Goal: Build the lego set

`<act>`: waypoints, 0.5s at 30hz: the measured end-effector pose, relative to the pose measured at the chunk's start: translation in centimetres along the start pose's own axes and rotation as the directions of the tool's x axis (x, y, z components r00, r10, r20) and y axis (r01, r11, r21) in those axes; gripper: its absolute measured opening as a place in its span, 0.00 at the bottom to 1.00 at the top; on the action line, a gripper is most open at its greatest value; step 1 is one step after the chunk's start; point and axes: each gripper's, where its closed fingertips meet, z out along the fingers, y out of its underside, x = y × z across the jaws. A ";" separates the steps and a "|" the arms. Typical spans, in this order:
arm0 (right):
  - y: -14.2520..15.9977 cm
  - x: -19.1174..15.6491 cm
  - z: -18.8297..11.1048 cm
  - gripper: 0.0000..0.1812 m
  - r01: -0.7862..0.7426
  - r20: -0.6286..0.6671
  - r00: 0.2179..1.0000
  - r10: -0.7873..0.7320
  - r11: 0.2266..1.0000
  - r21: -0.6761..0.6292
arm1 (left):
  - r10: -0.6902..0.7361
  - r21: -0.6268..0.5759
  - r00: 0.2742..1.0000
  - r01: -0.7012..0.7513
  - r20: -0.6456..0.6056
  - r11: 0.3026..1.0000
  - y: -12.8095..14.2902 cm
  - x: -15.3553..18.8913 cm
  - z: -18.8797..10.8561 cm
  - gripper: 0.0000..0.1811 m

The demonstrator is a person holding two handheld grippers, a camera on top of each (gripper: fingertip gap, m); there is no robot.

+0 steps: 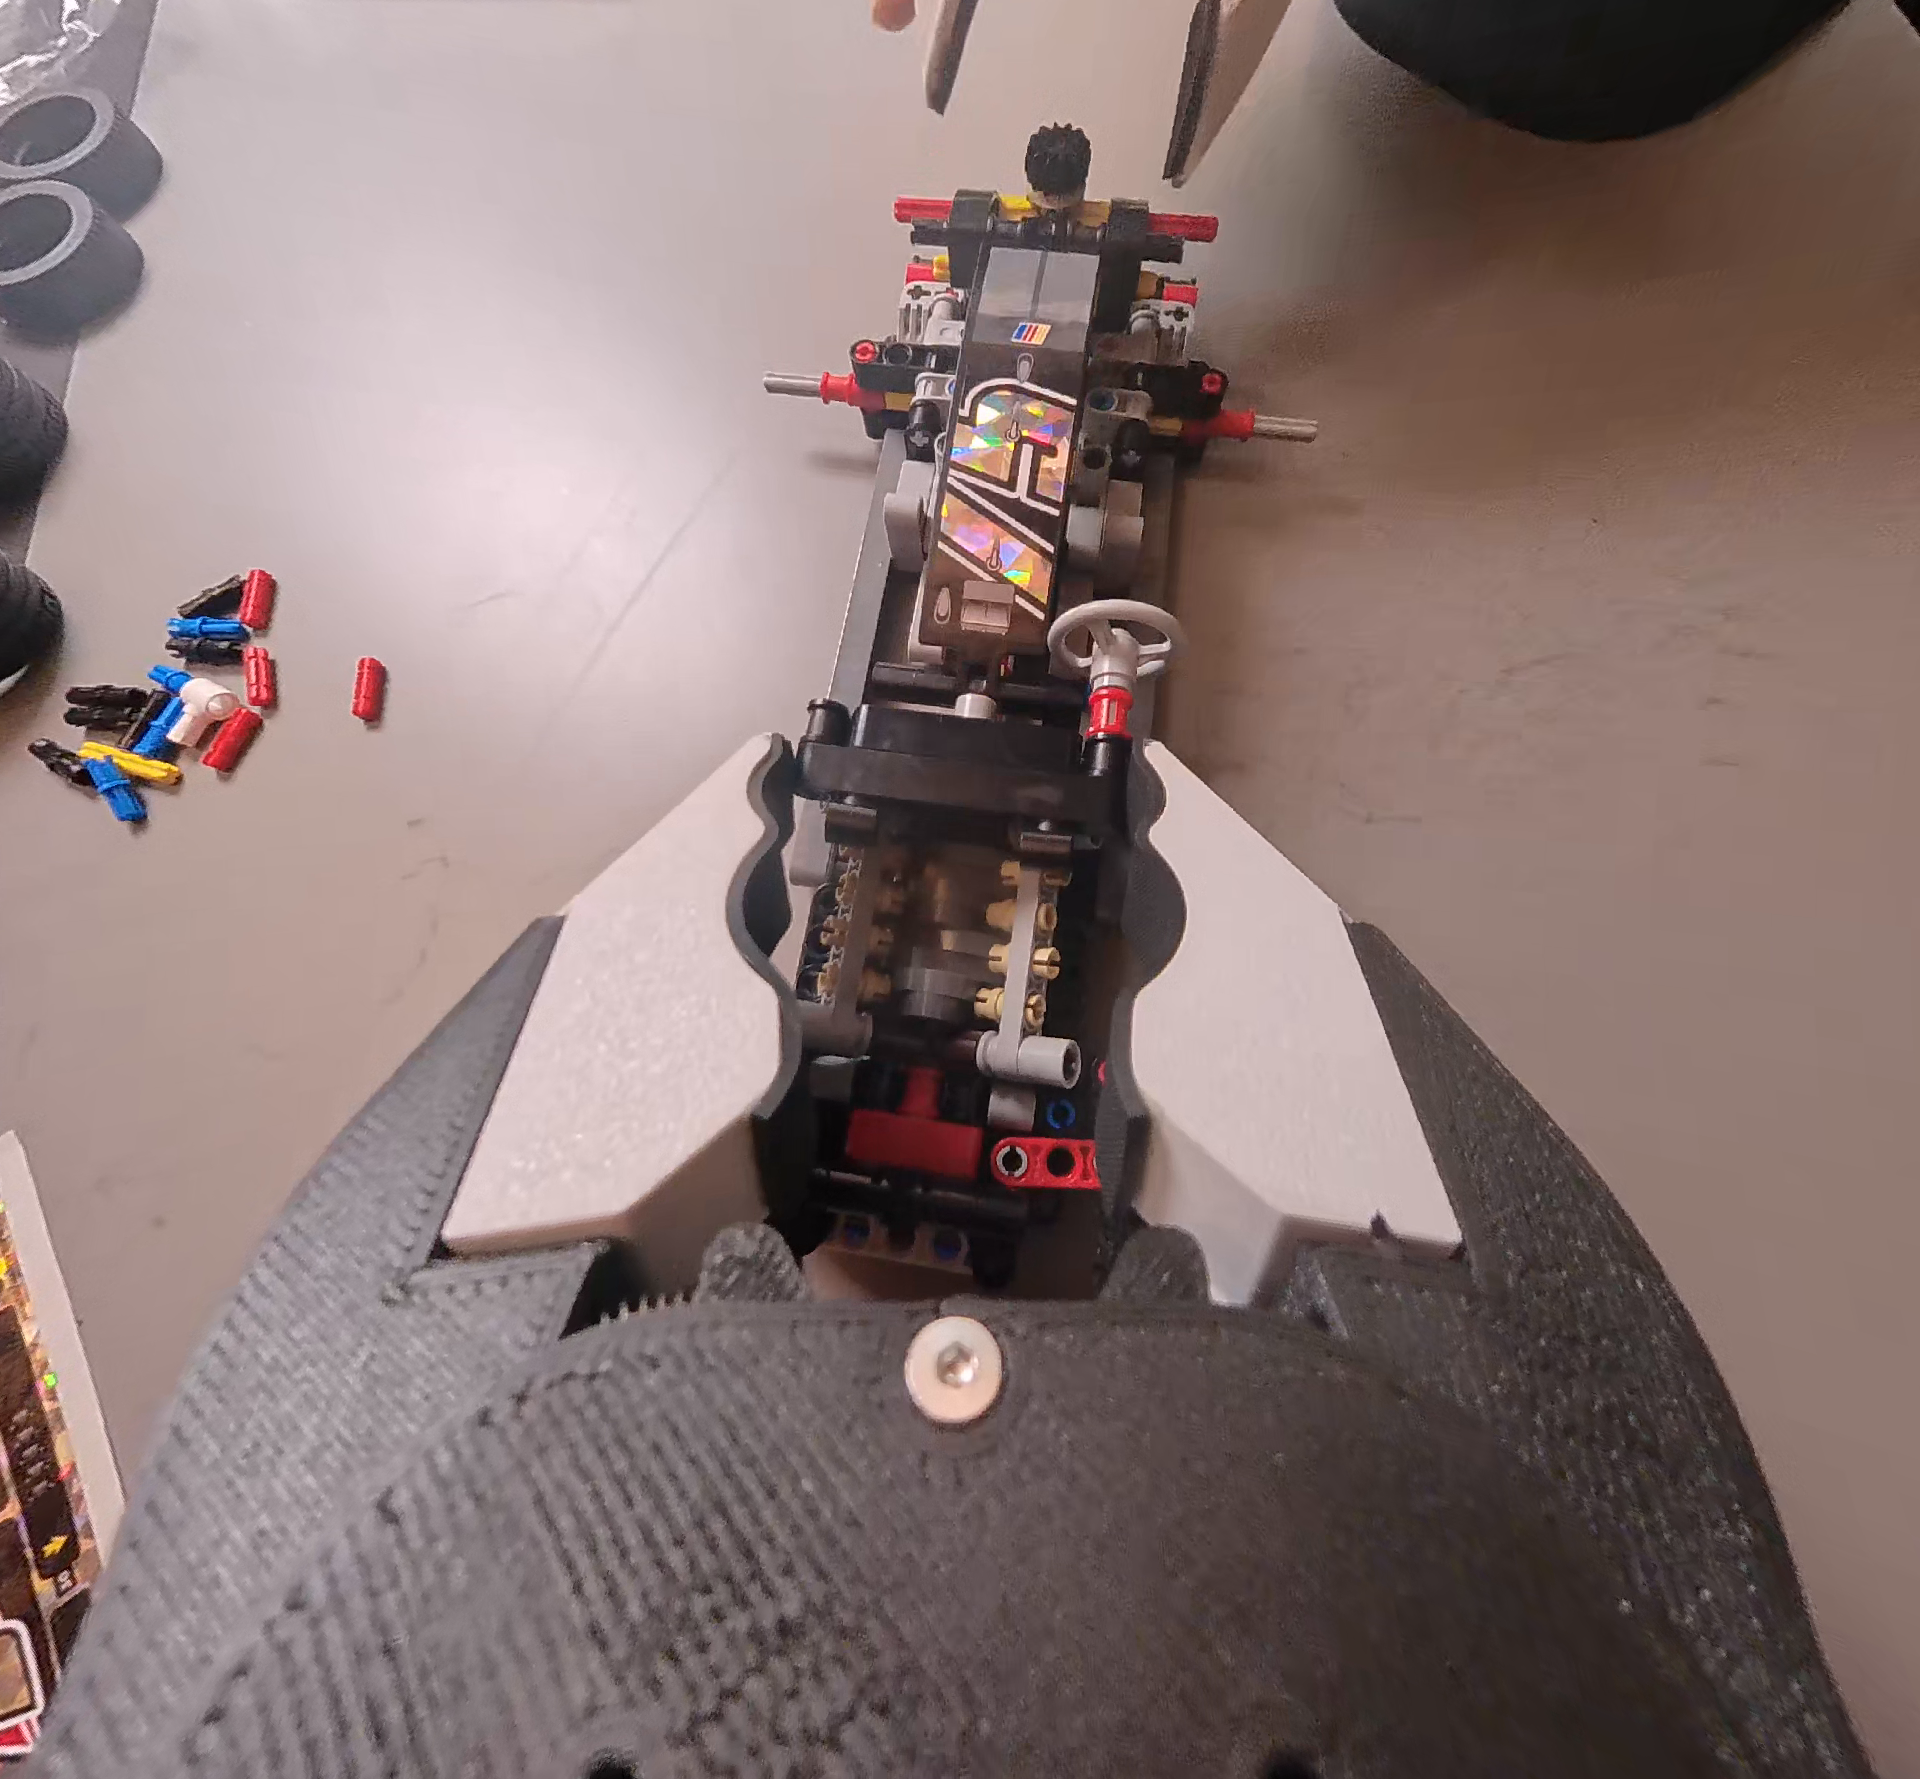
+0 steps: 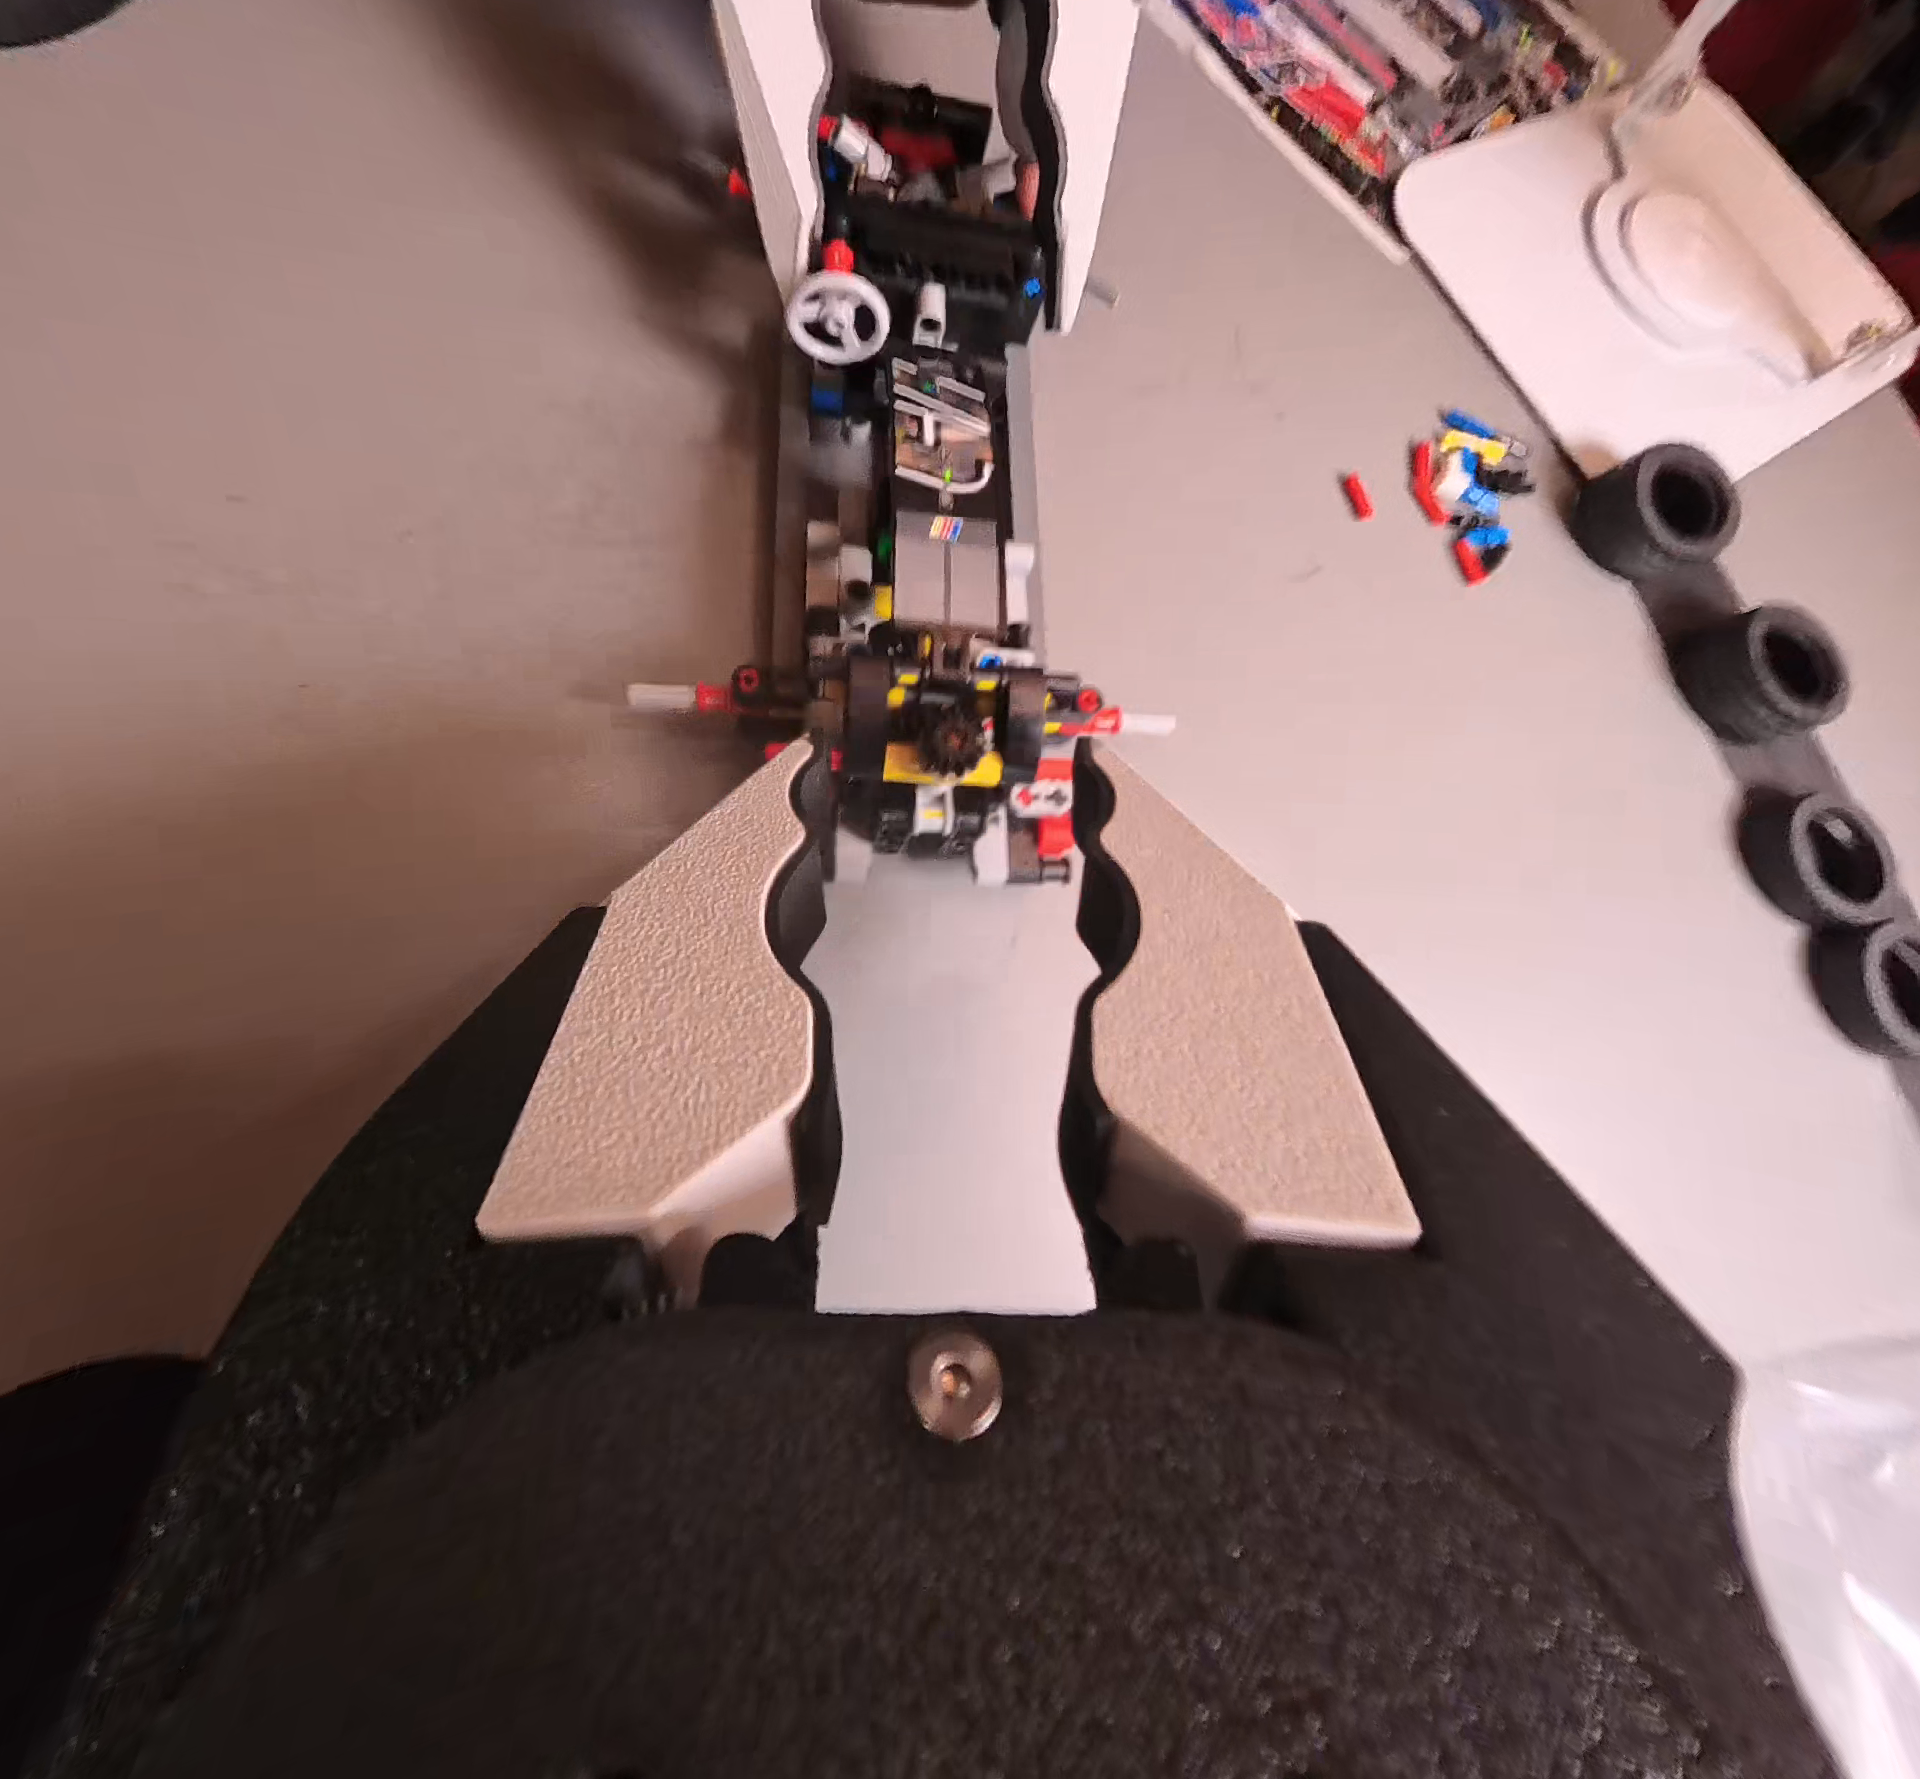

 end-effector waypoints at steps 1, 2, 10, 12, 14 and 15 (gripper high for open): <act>0.4 -0.4 0.1 0.25 -0.022 0.015 1.000 0.022 1.000 0.000 | 0.000 -0.001 1.000 0.000 0.001 1.000 0.0 0.0 0.0 0.35; 0.5 -0.9 0.1 0.25 -0.033 0.023 0.999 0.033 0.999 0.011 | 0.000 -0.002 1.000 0.000 0.003 1.000 0.0 0.0 0.0 0.35; -2.4 0.2 0.1 0.24 -0.061 -0.024 0.998 0.064 0.993 0.104 | 0.001 -0.003 1.000 -0.001 0.007 1.000 -0.1 0.0 0.1 0.35; -3.0 0.1 1.7 0.24 -0.024 0.028 0.999 0.024 1.000 -0.013 | 0.004 -0.005 1.000 -0.004 0.009 1.000 -0.1 0.0 0.1 0.35; -2.4 0.4 4.0 0.23 0.056 0.042 0.998 -0.050 0.985 -0.163 | 0.006 -0.009 1.000 -0.006 0.012 1.000 0.0 0.0 0.1 0.35; -2.1 0.5 4.9 0.23 0.087 0.057 0.995 -0.076 0.974 -0.210 | 0.006 -0.011 1.000 -0.006 0.013 1.000 0.0 0.0 0.0 0.35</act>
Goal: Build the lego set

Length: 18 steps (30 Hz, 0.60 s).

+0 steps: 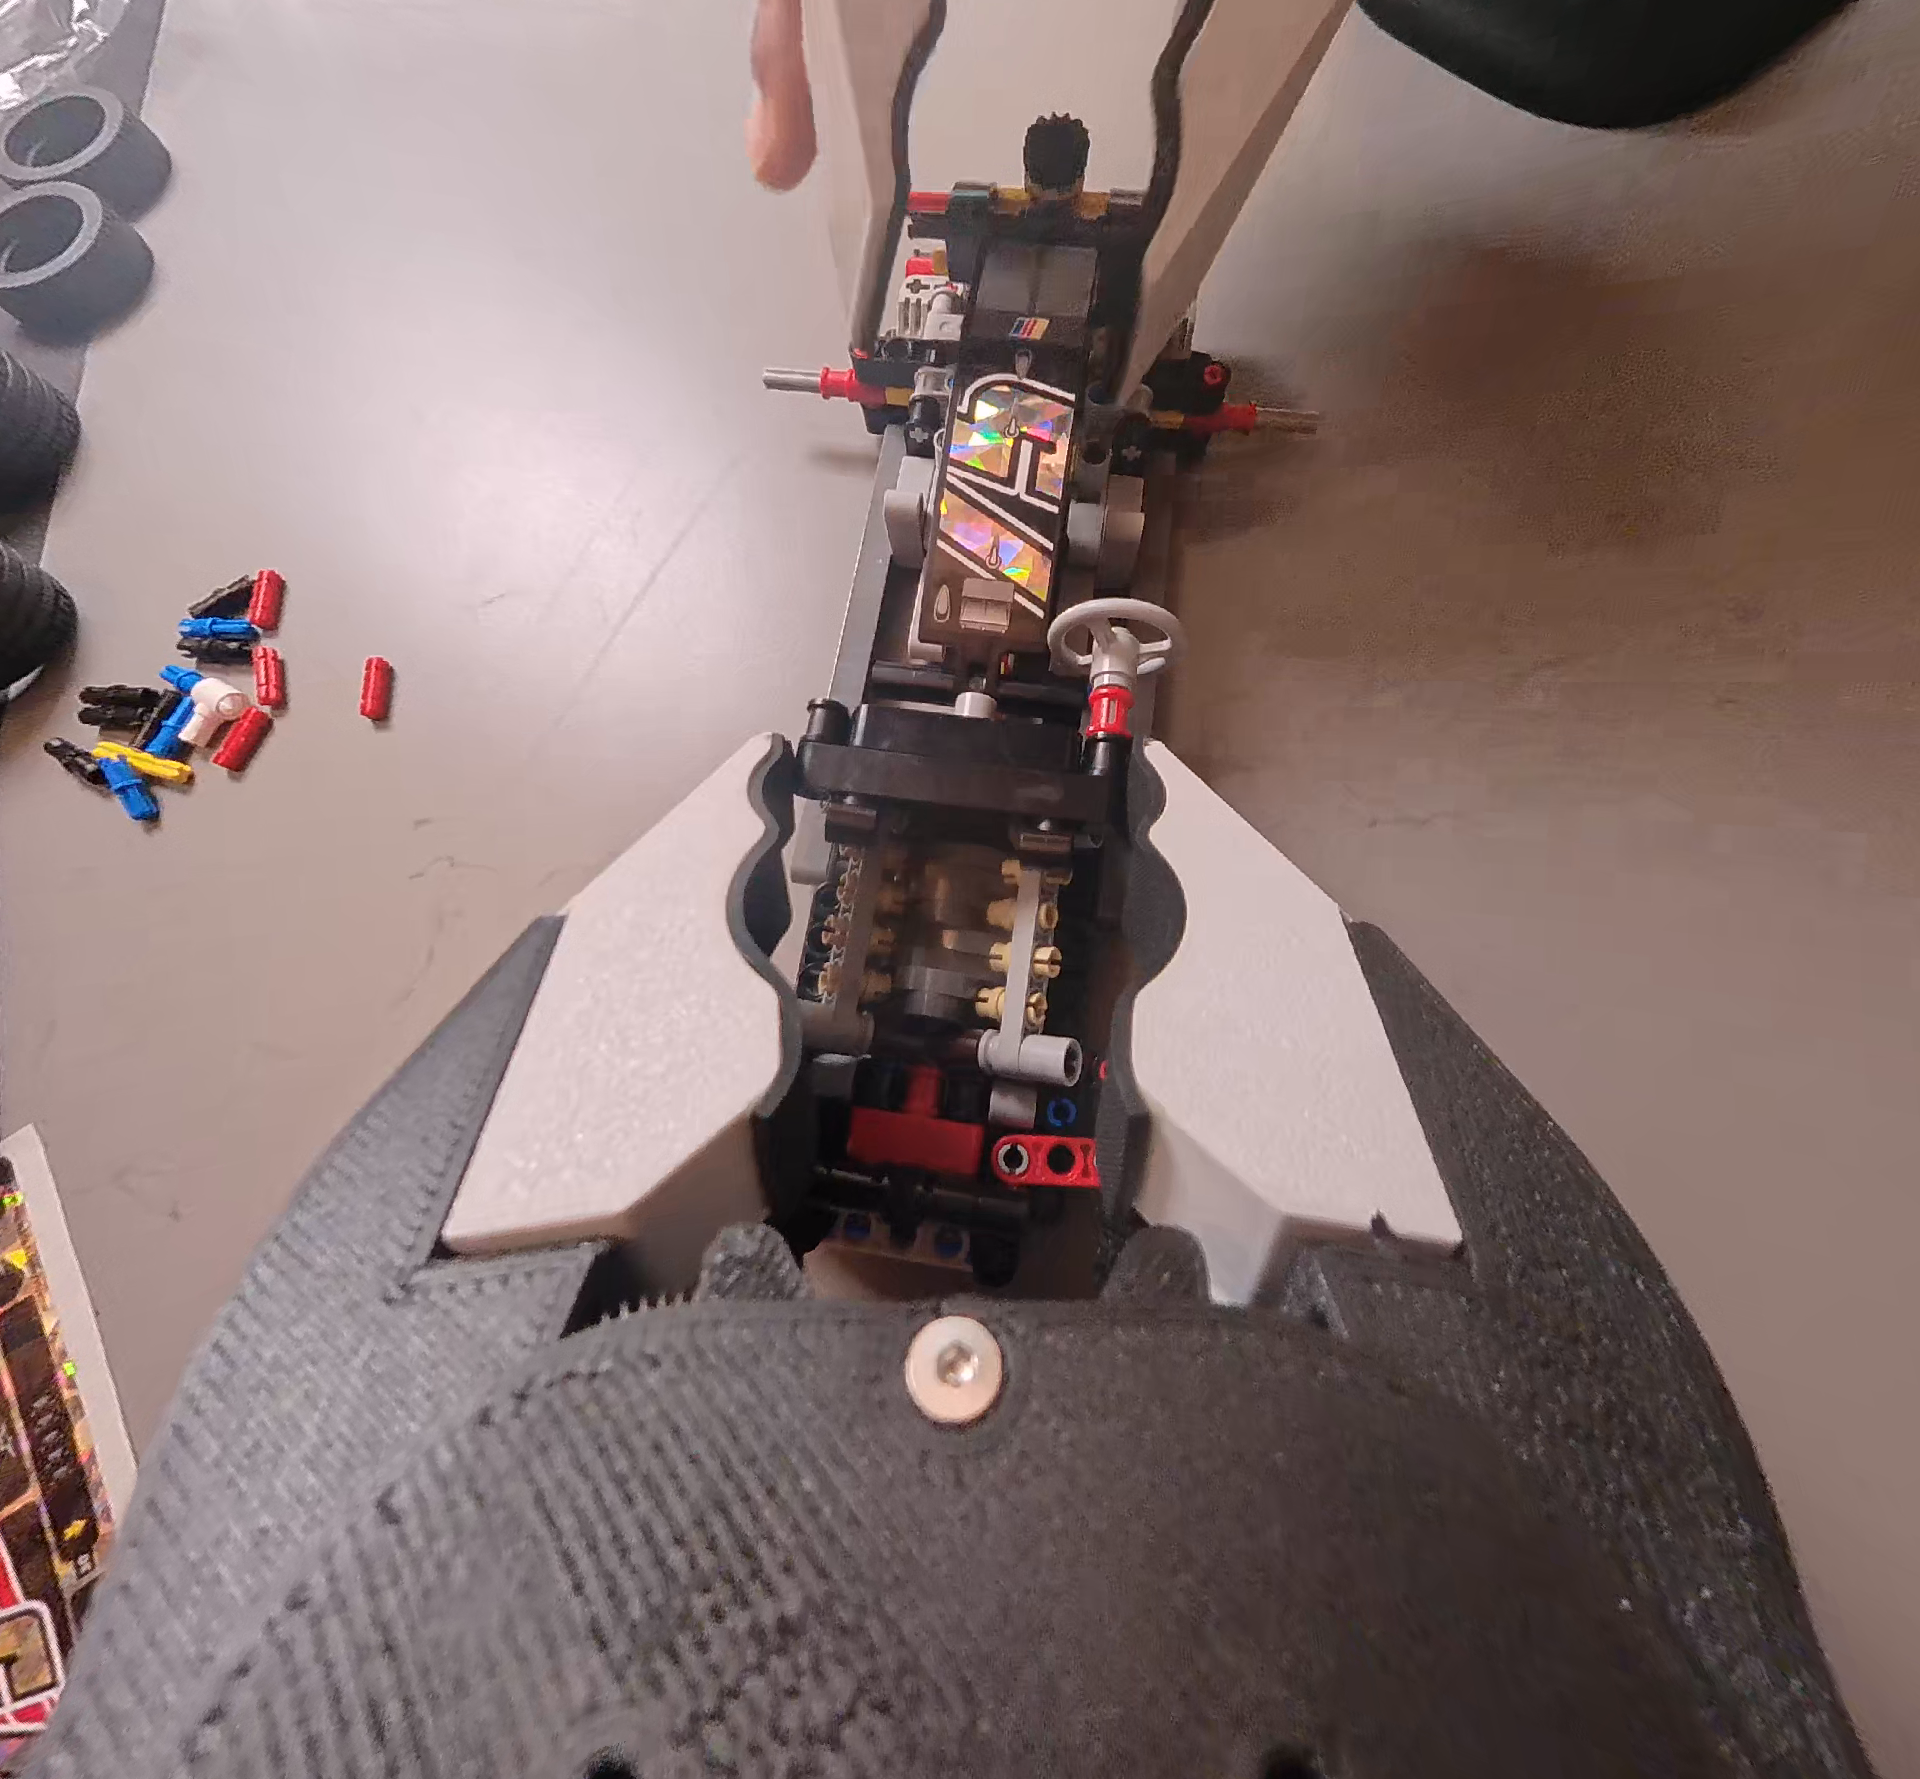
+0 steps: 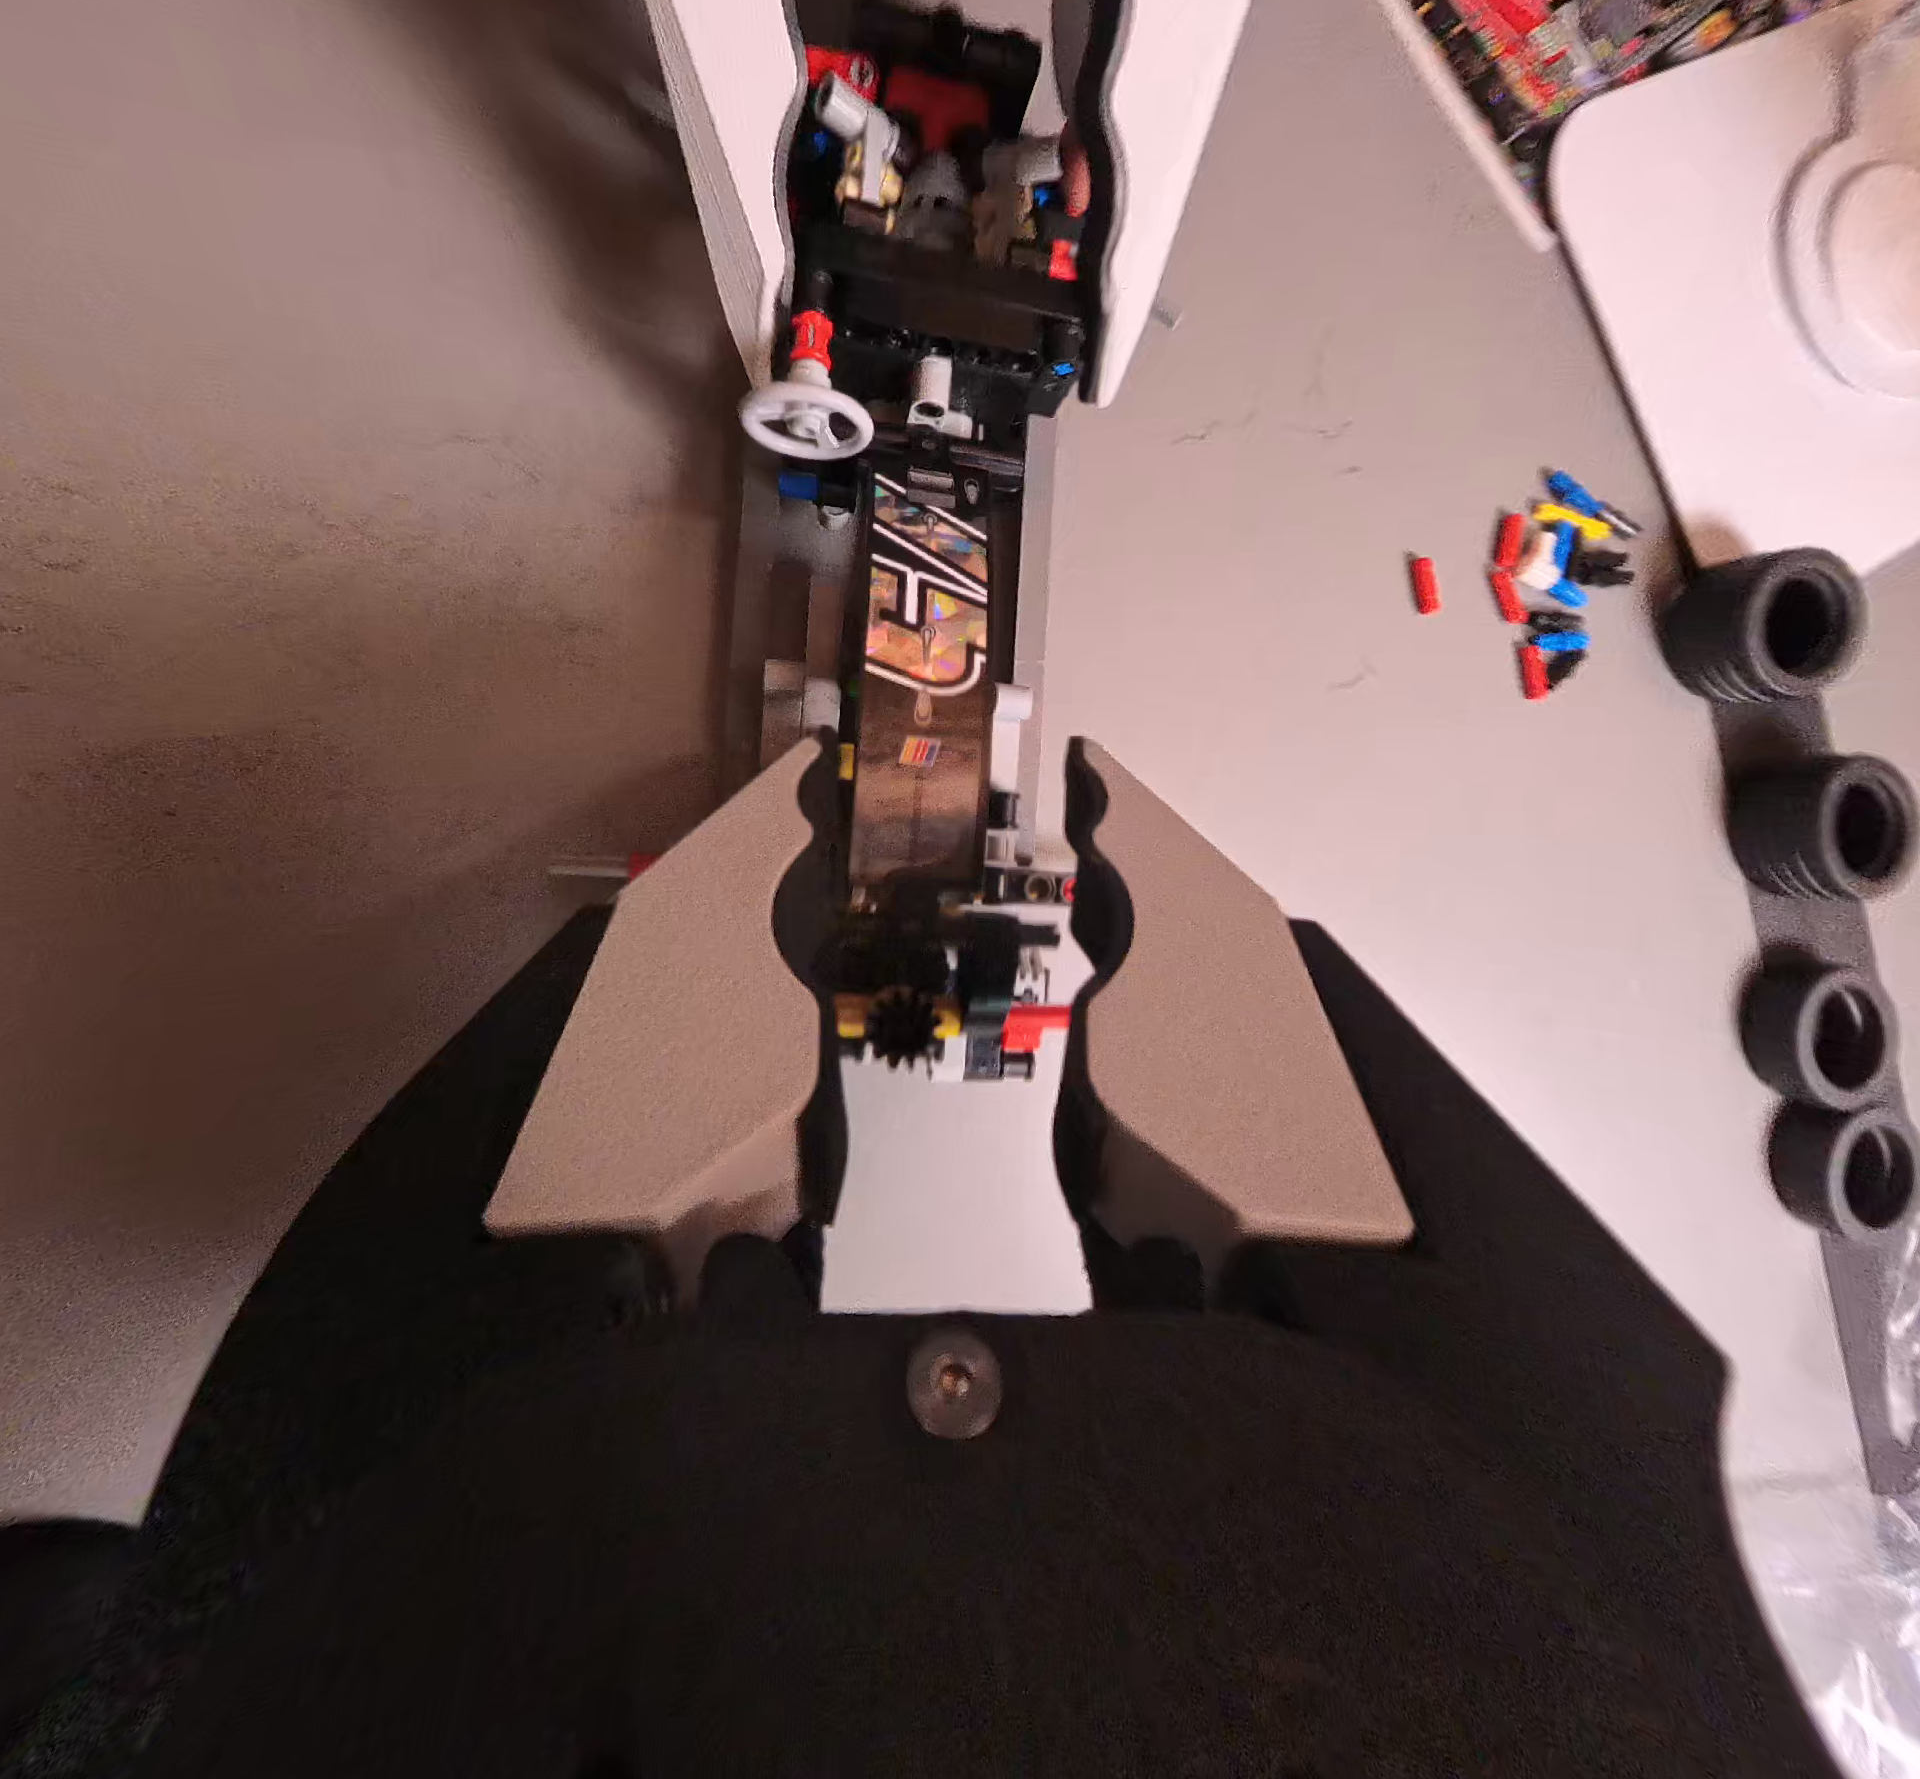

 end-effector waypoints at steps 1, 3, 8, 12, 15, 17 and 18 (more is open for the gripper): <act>-0.2 -0.1 0.6 0.18 0.011 0.025 1.000 -0.011 1.000 -0.014 | -0.001 -0.002 1.000 0.001 0.004 1.000 0.1 0.0 -0.1 0.35; -1.3 -0.1 0.4 0.13 0.001 0.055 0.998 -0.003 0.999 0.046 | -0.004 -0.007 1.000 0.004 0.017 1.000 0.3 -0.3 -0.4 0.35; -1.8 0.9 -3.0 0.13 -0.084 0.039 0.996 0.076 0.962 0.261 | -0.023 0.007 0.999 0.023 0.024 1.000 0.8 -0.9 -0.9 0.35; 0.3 0.9 -4.7 0.13 -0.152 0.012 0.987 0.159 0.918 0.367 | -0.034 0.008 0.999 0.033 0.031 0.999 0.9 -1.1 -1.1 0.35; 1.7 0.8 -4.8 0.11 -0.198 0.010 0.977 0.213 0.891 0.408 | -0.036 0.009 0.999 0.035 0.033 0.999 0.9 -1.2 -1.0 0.35; 2.2 0.5 -4.6 0.11 -0.209 0.006 0.974 0.227 0.885 0.417 | -0.039 0.011 0.999 0.039 0.038 0.999 0.9 -1.2 -1.0 0.35; 2.3 0.3 -4.5 0.13 -0.213 0.012 0.973 0.230 0.881 0.422 | -0.040 0.012 0.998 0.040 0.039 0.999 0.9 -1.3 -1.0 0.34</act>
